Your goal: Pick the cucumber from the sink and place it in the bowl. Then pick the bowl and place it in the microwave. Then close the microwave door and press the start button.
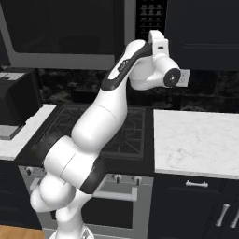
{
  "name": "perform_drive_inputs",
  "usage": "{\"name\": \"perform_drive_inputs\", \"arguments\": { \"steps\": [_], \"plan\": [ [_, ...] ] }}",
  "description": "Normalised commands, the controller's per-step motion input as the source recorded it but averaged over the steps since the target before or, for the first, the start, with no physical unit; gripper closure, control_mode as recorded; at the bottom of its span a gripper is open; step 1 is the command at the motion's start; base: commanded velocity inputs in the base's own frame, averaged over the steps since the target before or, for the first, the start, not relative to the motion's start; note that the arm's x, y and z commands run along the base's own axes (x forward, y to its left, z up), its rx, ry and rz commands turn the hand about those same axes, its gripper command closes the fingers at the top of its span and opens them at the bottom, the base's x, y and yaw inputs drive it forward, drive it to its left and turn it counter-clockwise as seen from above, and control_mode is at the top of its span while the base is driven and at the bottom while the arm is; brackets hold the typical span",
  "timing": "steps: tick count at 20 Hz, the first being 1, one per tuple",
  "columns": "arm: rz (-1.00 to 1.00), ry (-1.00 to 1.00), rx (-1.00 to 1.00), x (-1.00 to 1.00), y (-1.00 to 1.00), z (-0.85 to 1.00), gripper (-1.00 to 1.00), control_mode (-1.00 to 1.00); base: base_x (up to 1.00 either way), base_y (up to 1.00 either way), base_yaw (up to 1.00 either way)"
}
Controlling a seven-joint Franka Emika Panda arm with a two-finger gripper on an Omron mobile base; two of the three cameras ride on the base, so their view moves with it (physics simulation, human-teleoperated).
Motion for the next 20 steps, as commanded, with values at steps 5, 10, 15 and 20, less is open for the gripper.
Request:
{"name": "perform_drive_inputs", "arguments": {
  "steps": [5,10,15,20],
  "plan": [
    [0.0,0.0,0.0,0.24,-0.14,-0.03,1.0,-1.0,0.0,0.0,0.0],
    [0.0,0.0,0.0,0.19,-0.18,-0.05,1.0,-1.0,0.0,0.0,0.0],
    [0.0,0.0,0.0,0.42,-0.01,-0.16,1.0,-1.0,0.0,0.0,0.0],
    [0.0,0.0,0.0,0.45,0.0,-0.14,1.0,-1.0,0.0,0.0,0.0]
  ]
}}
